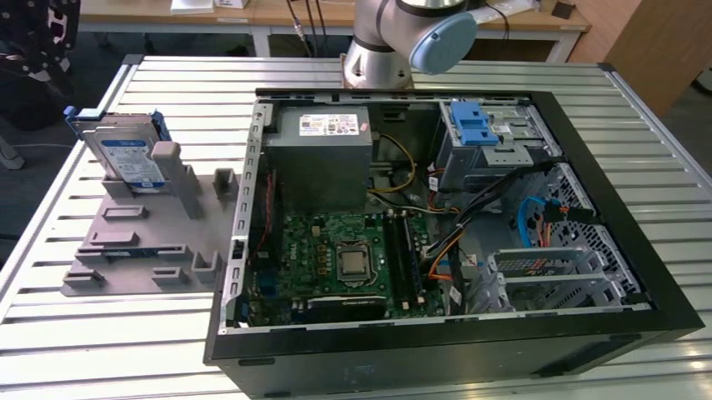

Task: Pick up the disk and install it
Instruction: 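Pick up the disk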

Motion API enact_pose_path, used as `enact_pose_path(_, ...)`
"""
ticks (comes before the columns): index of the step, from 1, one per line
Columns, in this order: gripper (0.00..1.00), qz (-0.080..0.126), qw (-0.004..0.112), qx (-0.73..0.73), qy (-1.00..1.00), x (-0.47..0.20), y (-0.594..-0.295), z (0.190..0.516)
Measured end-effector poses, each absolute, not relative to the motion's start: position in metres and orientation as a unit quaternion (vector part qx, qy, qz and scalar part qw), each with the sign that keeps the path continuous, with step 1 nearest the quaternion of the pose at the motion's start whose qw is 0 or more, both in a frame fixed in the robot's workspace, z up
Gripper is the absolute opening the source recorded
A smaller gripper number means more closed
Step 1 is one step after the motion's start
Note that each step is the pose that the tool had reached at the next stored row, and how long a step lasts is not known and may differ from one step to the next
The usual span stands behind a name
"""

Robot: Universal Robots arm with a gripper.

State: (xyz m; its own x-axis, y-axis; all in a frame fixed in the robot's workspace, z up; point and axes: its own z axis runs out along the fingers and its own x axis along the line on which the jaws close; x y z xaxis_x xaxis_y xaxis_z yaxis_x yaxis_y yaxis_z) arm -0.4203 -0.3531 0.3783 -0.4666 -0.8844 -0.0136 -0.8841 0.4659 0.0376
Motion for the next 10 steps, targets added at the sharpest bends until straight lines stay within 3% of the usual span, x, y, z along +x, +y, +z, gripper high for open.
enact_pose_path(10, 0.11, -0.019, 0.005, 0.592, -0.806, -0.4204, -0.3531, 0.3773)
